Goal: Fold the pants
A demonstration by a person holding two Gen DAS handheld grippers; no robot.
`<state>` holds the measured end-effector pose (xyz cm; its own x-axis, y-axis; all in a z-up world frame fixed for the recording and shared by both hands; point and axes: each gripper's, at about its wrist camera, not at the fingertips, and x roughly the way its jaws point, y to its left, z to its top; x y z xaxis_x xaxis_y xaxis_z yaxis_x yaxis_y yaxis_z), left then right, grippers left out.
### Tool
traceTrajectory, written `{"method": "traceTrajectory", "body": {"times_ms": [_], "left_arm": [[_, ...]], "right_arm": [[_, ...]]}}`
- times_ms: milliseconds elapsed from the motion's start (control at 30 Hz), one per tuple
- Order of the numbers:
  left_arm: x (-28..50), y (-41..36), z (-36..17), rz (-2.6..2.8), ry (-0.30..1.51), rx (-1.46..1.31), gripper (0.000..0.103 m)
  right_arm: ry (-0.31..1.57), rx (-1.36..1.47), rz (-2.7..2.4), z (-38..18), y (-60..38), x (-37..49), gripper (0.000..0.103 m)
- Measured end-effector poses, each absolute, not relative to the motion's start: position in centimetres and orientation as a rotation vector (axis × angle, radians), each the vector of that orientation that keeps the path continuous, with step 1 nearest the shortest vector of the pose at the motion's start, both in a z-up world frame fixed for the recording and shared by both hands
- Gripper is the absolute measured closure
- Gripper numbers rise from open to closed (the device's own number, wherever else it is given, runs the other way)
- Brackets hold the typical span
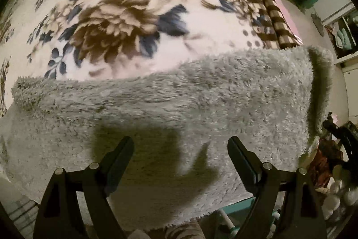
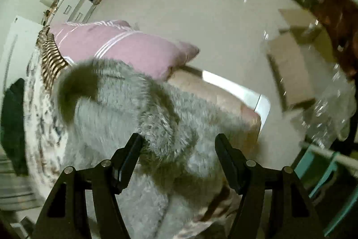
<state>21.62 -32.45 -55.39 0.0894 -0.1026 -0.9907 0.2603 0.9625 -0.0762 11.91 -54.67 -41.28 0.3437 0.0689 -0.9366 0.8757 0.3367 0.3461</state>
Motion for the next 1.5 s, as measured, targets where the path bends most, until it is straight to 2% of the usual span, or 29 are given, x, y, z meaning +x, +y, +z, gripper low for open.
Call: {"method": "traceTrajectory", "body": {"times_ms": [233, 300, 333, 367, 400, 467, 667, 800, 833, 867, 933, 967, 1067, 1200, 1300, 1400, 1500], "left_arm": [[22.2, -34.1, -57.5, -0.263, 1.493, 0.161, 0.018], [22.2, -34.1, -57.8, -0.257, 1.5, 0.163, 0.018], [22.1, -34.0, -58.0, -0.256, 1.503, 0.16, 0.018], [21.9, -34.1, -58.1, -0.255, 1.503, 0.159, 0.018], [21.8, -34.0, -58.1, -0.256, 1.503, 0.159, 0.018], [21.2, -33.6, -57.9, -0.265, 1.5, 0.159, 0.018], [20.4, -32.5, -57.3, -0.306, 1.503, 0.161, 0.018], [19.3, -33.1, -57.8, -0.325, 1.514, 0.169, 0.018], [18.9, -33.4, -57.9, -0.326, 1.518, 0.164, 0.018], [18.8, -33.5, -57.9, -0.325, 1.517, 0.163, 0.018], [18.6, -33.8, -57.8, -0.323, 1.51, 0.164, 0.018], [18.6, -34.0, -57.7, -0.323, 1.504, 0.162, 0.018], [19.3, -34.7, -57.9, -0.323, 1.503, 0.154, 0.018], [20.4, -35.9, -57.8, -0.33, 1.503, 0.154, 0.018], [21.5, -37.2, -56.9, -0.314, 1.483, 0.167, 0.018], [24.0, -37.3, -57.2, -0.277, 1.468, 0.16, 0.018], [25.5, -37.1, -57.5, -0.242, 1.469, 0.141, 0.018]], "right_arm": [[1.126, 1.171, -0.581, -45.5, -52.4, 10.9, 0.033], [1.136, 1.112, -0.607, -46.4, -51.4, 11.1, 0.053], [1.144, 1.061, -0.626, -46.6, -51.0, 11.6, 0.077], [1.144, 1.018, -0.646, -46.3, -50.7, 11.8, 0.086], [1.122, 0.97, -0.675, -45.2, -50.3, 11.8, 0.092], [1.087, 0.917, -0.696, -43.1, -49.9, 11.4, 0.094], [1.068, 0.909, -0.742, -38.3, -49.8, 8.2, 0.095], [1.19, 0.999, -0.749, -40.4, -50.8, 6.3, 0.093], [1.243, 1.074, -0.73, -42.0, -51.3, 5.9, 0.084], [1.264, 1.096, -0.739, -42.6, -51.5, 5.5, 0.068], [1.242, 1.069, -0.777, -42.0, -51.7, 4.9, 0.053], [1.223, 1.029, -0.783, -41.1, -51.6, 5.0, 0.052], [1.209, 0.899, -0.713, -39.0, -50.6, 6.6, 0.05], [1.312, 0.756, -0.642, -39.6, -50.0, 9.8, 0.05], [1.293, 0.817, -0.587, -39.6, -51.1, 12.0, 0.05], [1.225, 1.041, -0.471, -39.8, -52.1, 16.1, 0.05], [1.272, 1.138, -0.412, -41.7, -51.4, 20.0, 0.05]]}}
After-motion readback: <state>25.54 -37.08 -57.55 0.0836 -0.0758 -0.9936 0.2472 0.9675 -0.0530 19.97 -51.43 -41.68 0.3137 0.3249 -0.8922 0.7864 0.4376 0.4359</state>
